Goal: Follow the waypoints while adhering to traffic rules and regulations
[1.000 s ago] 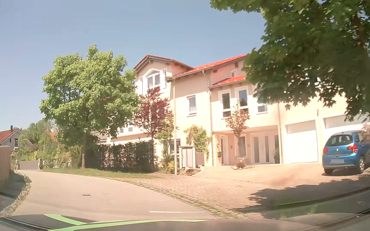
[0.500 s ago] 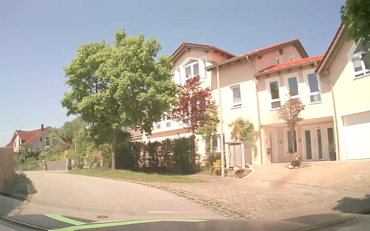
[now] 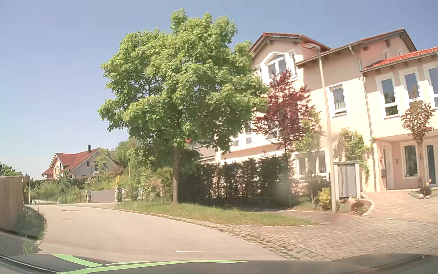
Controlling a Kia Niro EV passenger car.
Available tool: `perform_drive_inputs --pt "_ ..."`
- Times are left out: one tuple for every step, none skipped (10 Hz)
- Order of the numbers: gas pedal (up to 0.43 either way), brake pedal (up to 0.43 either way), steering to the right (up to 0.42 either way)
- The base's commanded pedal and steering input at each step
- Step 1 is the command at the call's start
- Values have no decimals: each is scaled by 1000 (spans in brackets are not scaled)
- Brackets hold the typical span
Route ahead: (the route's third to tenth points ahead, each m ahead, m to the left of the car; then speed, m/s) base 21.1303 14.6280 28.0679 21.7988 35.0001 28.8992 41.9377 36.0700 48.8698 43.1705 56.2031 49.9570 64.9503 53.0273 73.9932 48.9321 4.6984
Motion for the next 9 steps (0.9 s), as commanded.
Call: perform_drive_inputs --pt "157 0 -282" --pt "157 0 -282" --pt "157 0 -281" --pt "157 0 -280" --pt "157 0 -276" --pt "157 0 -272" --pt "157 0 -270" --pt "157 0 -267" --pt "157 0 -264"
